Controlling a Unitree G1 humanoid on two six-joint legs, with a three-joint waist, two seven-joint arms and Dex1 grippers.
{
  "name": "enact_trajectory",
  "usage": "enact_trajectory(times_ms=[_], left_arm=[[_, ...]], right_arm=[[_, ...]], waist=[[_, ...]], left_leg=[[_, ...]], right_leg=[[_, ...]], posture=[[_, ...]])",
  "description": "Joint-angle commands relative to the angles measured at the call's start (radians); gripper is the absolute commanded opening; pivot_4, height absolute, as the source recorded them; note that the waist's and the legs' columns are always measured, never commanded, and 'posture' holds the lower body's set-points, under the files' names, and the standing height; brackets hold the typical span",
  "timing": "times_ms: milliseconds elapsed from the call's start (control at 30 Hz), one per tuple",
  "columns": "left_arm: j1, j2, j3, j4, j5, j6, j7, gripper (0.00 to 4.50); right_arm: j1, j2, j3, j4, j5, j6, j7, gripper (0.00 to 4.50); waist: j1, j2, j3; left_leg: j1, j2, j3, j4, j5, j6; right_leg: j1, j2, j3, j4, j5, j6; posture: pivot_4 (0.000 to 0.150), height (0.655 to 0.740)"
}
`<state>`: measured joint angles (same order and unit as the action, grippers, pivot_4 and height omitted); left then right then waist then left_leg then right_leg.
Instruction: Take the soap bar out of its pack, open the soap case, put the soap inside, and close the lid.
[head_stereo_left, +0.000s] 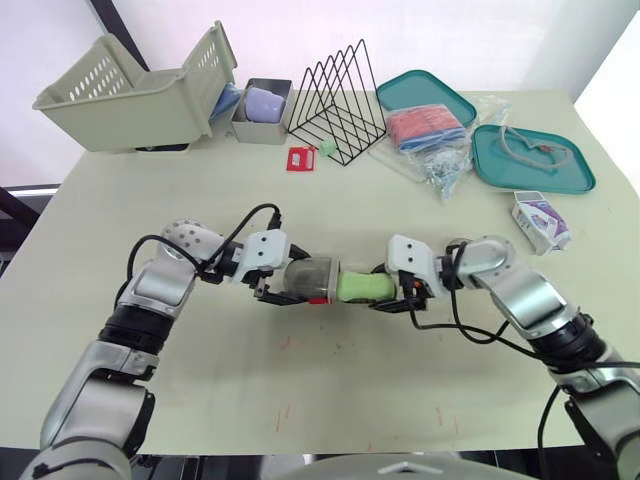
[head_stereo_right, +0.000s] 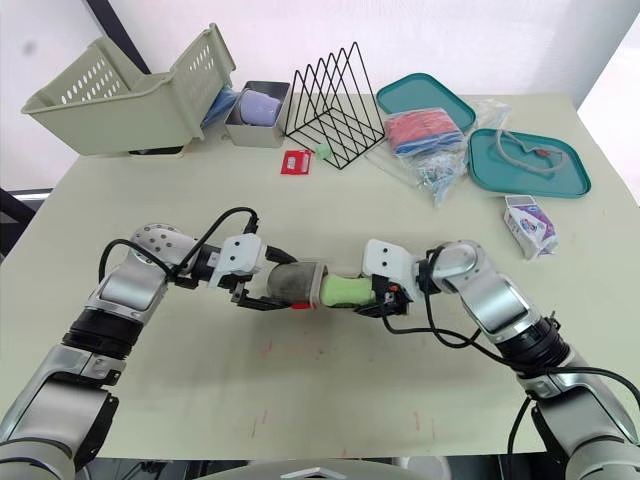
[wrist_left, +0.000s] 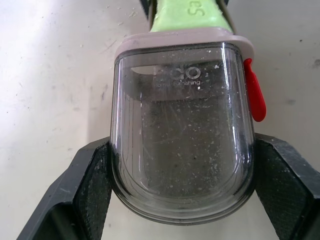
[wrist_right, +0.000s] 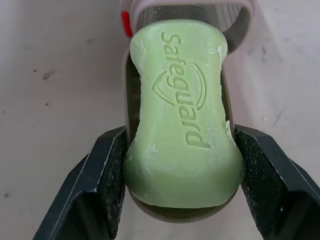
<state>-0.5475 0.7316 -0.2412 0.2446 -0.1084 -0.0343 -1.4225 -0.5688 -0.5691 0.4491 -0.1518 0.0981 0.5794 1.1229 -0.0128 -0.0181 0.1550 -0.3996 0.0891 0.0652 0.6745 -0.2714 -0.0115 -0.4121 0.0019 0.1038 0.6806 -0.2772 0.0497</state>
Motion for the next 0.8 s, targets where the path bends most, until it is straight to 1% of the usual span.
enact_trajectory(times_ms=[33,233,367,533,667,700,733,800], left_arm=[[-0.016,-0.015,0.0,-0.046,-0.01,-0.003,0.004,3.46],[-0.031,-0.043,-0.005,-0.051,-0.002,0.009,0.022,3.46],[-0.04,-0.088,-0.009,-0.085,-0.015,0.07,0.046,3.46],[-0.035,-0.095,-0.026,-0.094,0.006,0.073,0.05,3.46],[-0.036,-0.092,-0.036,-0.092,0.011,0.074,0.055,3.46],[-0.037,-0.09,-0.038,-0.091,0.012,0.075,0.056,3.46],[-0.038,-0.089,-0.039,-0.089,0.013,0.075,0.057,3.46],[-0.037,-0.086,-0.042,-0.087,0.016,0.074,0.058,3.46]], right_arm=[[-0.032,0.017,0.0,-0.017,0.007,-0.018,0.006,2.96],[-0.063,0.014,0.015,-0.013,-0.01,-0.021,0.02,2.96],[-0.108,0.027,0.028,-0.059,-0.012,0.053,0.011,2.96],[-0.136,0.018,0.041,-0.081,-0.004,0.129,0.02,2.96],[-0.131,0.001,0.043,-0.087,0.006,0.145,0.03,2.96],[-0.129,-0.006,0.04,-0.09,0.013,0.149,0.038,3.6],[-0.128,-0.01,0.037,-0.09,0.017,0.147,0.041,3.78],[-0.127,-0.019,0.029,-0.089,0.023,0.146,0.043,4.46]], waist=[[0.001,0.0,0.0],[0.0,0.0,0.0],[0.0,0.0,0.0],[-0.002,0.0,0.0],[-0.001,0.0,0.0],[-0.001,0.0,0.0],[-0.001,0.0,0.0],[-0.001,0.0,0.0]], left_leg=[[0.0,0.0,0.0,0.0,0.0,0.0],[0.0,0.0,0.0,0.0,0.0,0.0],[0.0,0.0,0.0,0.0,0.0,0.0],[0.0,0.0,-0.001,0.0,0.0,0.0],[-0.001,0.0,-0.001,0.0,0.0,0.0],[-0.001,0.0,-0.001,0.0,0.0,0.0],[-0.001,0.0,-0.001,0.0,0.0,0.0],[-0.001,0.0,-0.001,0.0,0.0,0.0]], right_leg=[[0.0,0.0,0.0,0.0,0.0,0.0],[0.0,0.0,0.0,0.0,0.0,0.0],[0.0,0.0,0.0,0.0,0.0,0.0],[0.0,0.0,0.0,0.0,0.0,0.0],[0.0,0.0,0.0,0.0,0.0,0.0],[0.0,0.0,0.0,0.0,0.0,0.0],[0.0,0.0,0.0,0.0,0.0,0.0],[0.0,0.0,-0.001,0.0,0.0,0.0]], posture=[[0.15,0.74],[0.15,0.74],[0.15,0.74],[0.15,0.74],[0.15,0.74],[0.15,0.74],[0.15,0.74],[0.15,0.74]])
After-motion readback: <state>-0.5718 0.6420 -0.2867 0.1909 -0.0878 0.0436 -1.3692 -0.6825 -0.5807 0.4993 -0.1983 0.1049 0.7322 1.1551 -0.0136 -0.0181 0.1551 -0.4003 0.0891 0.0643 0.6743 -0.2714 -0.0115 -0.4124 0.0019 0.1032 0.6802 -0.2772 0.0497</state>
